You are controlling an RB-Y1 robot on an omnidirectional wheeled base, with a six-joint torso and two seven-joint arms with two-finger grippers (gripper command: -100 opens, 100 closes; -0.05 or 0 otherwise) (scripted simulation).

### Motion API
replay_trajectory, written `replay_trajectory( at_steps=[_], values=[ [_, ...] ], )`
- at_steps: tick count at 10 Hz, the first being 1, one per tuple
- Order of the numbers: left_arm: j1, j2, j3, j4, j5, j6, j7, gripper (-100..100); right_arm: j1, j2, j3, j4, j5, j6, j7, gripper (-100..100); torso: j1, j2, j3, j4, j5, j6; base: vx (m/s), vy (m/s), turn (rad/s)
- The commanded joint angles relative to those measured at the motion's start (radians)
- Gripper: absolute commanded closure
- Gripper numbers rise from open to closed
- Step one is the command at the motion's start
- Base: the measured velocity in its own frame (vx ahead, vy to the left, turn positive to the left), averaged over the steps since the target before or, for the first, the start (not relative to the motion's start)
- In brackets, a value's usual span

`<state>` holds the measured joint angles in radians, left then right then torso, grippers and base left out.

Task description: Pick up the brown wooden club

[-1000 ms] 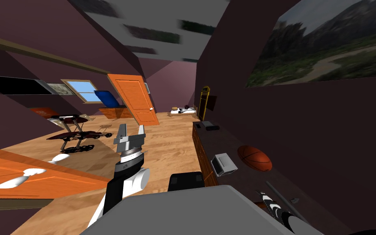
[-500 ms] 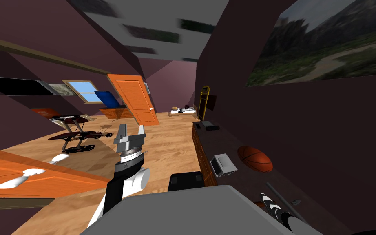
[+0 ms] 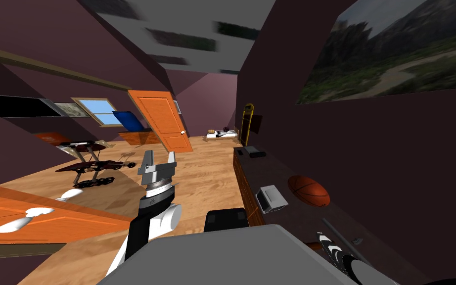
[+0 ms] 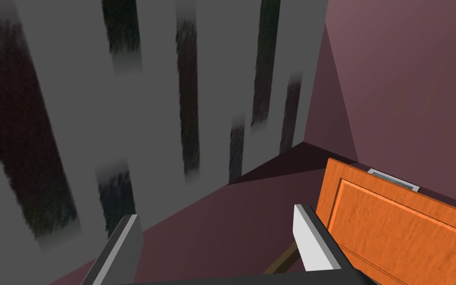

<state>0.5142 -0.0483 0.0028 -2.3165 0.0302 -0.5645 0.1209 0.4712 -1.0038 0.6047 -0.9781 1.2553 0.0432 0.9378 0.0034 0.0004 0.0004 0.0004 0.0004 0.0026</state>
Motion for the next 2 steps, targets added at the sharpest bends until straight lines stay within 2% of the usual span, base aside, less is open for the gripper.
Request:
replay_trajectory(
  at_steps=[1, 2],
  values=[
    [0.000, 0.000, 0.000, 0.000, 0.000, 0.000, 0.000, 0, 0.000, 0.000, 0.000, 0.000, 0.000, 0.000, 0.000, 100, 0.000, 0.000, 0.000, 0.000, 0.000, 0.000, -0.017, 0.047, -0.017],
    [0.000, 0.000, 0.000, 0.000, 0.000, 0.000, 0.000, 0, 0.000, -0.001, -0.002, 0.000, 0.001, -0.004, -0.001, 0, -0.002, 0.000, 0.000, 0.000, 0.000, 0.000, -0.003, 0.009, -0.002]
  ],
)
